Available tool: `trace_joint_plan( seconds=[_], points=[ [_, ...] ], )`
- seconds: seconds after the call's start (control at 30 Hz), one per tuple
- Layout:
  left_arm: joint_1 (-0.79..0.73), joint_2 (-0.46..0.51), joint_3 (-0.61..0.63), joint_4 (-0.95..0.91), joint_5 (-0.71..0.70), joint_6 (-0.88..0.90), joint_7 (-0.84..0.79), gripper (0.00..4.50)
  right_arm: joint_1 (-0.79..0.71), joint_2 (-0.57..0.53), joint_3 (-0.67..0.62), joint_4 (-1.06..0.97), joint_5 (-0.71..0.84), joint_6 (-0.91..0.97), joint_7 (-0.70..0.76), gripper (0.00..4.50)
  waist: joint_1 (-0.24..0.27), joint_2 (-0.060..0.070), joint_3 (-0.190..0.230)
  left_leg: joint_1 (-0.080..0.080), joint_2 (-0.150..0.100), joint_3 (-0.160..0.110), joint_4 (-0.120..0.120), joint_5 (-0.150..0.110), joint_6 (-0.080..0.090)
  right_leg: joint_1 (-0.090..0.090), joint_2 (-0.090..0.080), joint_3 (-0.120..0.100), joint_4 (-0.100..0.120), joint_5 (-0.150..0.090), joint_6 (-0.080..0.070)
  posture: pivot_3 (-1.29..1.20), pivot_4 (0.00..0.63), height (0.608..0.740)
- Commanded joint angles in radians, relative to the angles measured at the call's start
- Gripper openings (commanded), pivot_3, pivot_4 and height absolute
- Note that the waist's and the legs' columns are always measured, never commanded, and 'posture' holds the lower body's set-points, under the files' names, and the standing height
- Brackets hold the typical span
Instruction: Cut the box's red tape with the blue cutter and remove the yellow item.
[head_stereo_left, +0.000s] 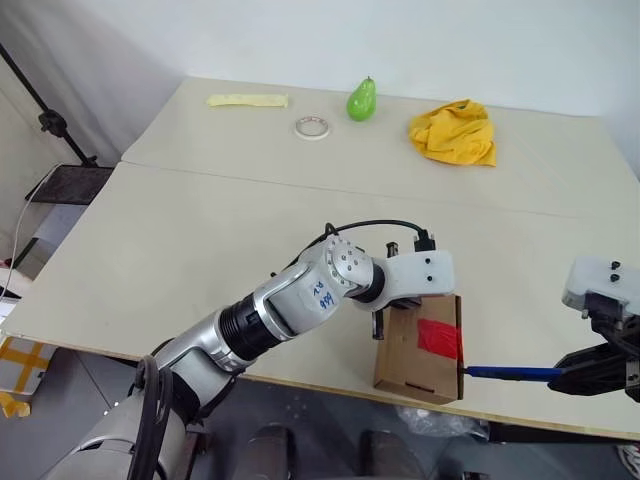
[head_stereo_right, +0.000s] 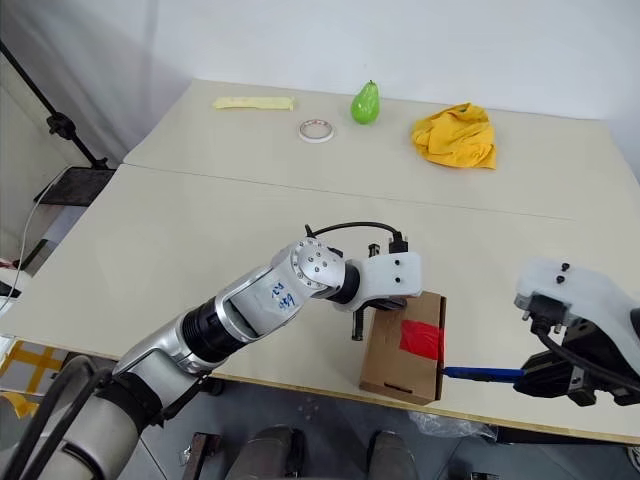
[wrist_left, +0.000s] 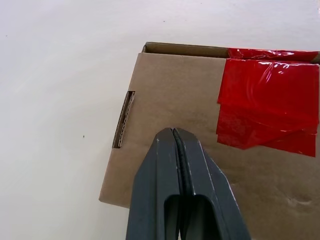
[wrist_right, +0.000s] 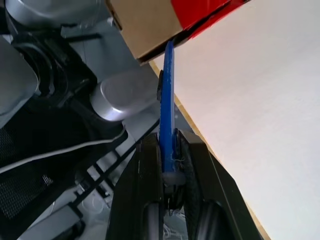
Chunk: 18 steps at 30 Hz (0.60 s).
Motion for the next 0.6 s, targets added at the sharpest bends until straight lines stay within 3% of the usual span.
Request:
trace_joint_plan(
  seconds=[0.03,0.4,0.6],
  points=[
    [0.052,0.011,-0.073,0.078,0.026,0.049,-0.008,0.03,-0.012,0.032,-0.112,0.07,-0.065,0.002,0.042,0.14,0.0,0.0,0.0,0.0,0.0,0.0,0.0,0.0,0.0,0.0,0.0,0.0,0.0,0.0,0.0,0.0,0.15,0.74],
    [0.062,0.007,-0.067,0.067,0.033,0.05,-0.018,0.03,-0.053,0.109,-0.131,0.182,-0.188,-0.038,-0.043,0.14,-0.001,0.001,-0.001,0.001,-0.001,0.001,0.0,0.001,0.002,0.001,-0.001,0.003,0.0,0.001,0.003,0.0,0.15,0.74],
    [0.083,-0.023,-0.008,0.056,0.025,0.05,0.015,0.03,-0.118,0.34,-0.08,0.179,-0.266,-0.11,-0.28,0.14,0.0,0.001,-0.001,0.001,-0.003,0.002,0.0,0.002,0.0,0.001,-0.001,0.003,-0.001,0.002,0.003,0.0,0.15,0.74]
  ],
)
